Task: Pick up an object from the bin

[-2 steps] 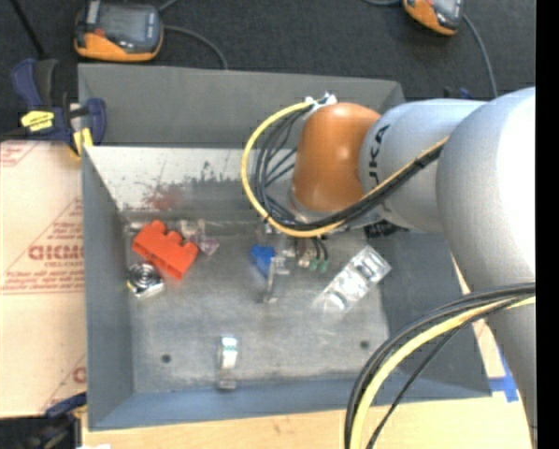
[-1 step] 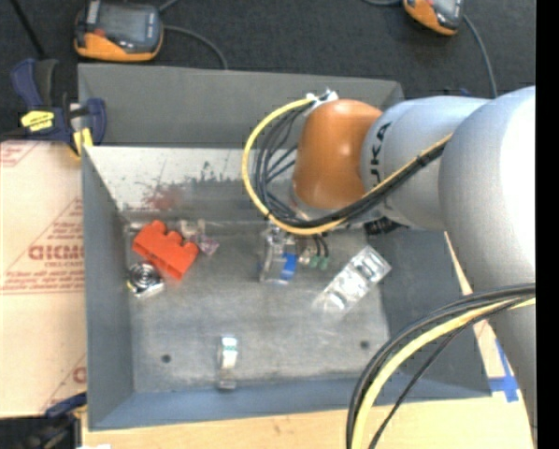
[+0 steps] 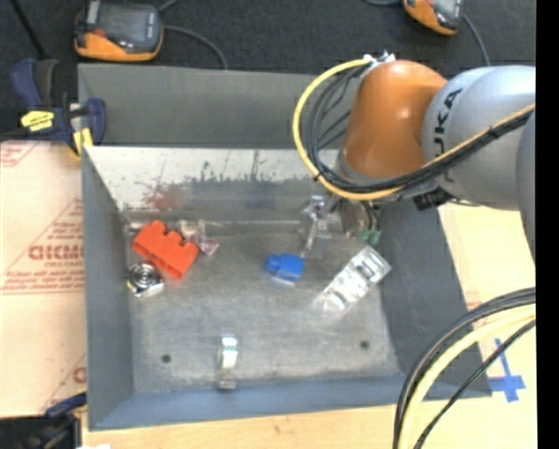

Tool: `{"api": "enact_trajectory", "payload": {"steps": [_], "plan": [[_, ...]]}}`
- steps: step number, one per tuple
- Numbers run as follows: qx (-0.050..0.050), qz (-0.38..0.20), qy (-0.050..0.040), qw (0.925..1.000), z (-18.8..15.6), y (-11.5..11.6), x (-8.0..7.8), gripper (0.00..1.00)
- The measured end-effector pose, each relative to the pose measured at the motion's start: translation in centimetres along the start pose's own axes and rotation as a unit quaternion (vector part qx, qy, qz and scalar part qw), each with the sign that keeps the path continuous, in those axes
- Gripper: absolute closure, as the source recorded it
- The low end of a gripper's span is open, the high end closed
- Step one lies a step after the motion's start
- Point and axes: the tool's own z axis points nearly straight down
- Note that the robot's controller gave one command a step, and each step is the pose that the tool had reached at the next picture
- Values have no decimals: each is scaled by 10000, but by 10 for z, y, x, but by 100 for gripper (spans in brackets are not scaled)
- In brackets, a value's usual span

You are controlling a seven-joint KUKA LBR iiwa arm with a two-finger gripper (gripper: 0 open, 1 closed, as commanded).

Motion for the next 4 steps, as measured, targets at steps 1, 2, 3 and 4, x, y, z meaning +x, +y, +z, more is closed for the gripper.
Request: {"api": "enact_trajectory", "payload": {"steps": [1, 2, 3, 4], "plan": [[-7, -15, 44, 10000, 5, 3, 2, 0], [-10, -493, 69, 9988, 95, 9, -23, 0], [-15, -485, 37, 9988, 90, 10, -25, 100], [-15, -666, -3, 9978, -79, 40, -4, 100]]}}
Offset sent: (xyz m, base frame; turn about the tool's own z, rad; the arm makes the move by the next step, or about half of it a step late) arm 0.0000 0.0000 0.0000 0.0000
